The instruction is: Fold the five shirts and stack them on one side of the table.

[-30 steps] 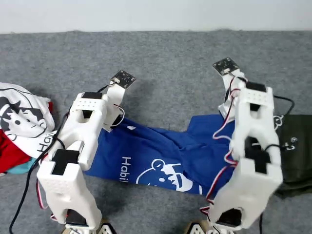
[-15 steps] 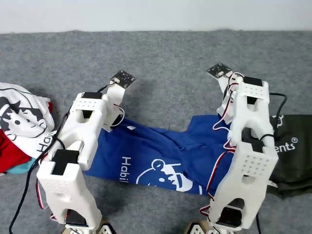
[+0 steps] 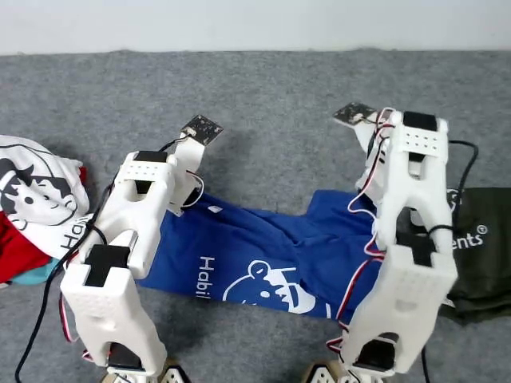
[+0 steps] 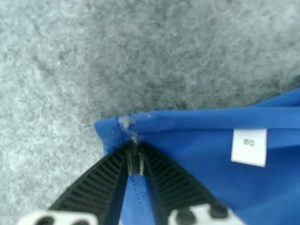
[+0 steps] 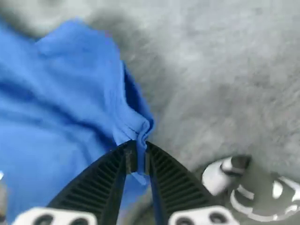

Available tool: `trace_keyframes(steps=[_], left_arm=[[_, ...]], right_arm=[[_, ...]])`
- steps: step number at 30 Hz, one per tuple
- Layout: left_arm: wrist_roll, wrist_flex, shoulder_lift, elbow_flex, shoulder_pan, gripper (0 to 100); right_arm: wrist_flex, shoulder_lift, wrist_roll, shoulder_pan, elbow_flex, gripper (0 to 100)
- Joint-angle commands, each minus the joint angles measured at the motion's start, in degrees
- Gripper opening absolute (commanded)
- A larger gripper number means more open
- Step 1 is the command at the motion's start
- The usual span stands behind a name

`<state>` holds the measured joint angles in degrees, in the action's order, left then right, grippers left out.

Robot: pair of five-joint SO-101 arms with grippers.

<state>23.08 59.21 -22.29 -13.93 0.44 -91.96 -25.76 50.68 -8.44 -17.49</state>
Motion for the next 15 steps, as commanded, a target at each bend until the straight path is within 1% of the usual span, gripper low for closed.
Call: trace_keyframes(steps=[1, 4, 8, 10, 15], left_arm=[[-0.4, 1.1, -0.4, -1.4, -2.2, 1], [-0.4, 1.1, -0.4, -1.4, -2.2, 1], [-0.4, 1.1, -0.4, -1.4, -2.2, 1], [-0.4, 1.1, -0.4, -1.5, -2.2, 1], [-0.4, 1.1, -0.4, -1.5, -2.2, 1]], right_arm=[[-3.6, 7.4, 1.8, 0.0, -1.0, 1.1], [-6.0, 10.2, 2.3, 0.3, 1.4, 1.1], [-6.3, 14.8, 5.9, 1.2, 11.0, 1.1], [-5.9, 18.2, 9.1, 1.4, 17.0, 1.1], [3.1, 26.2, 18.0, 0.0, 35.5, 1.1]])
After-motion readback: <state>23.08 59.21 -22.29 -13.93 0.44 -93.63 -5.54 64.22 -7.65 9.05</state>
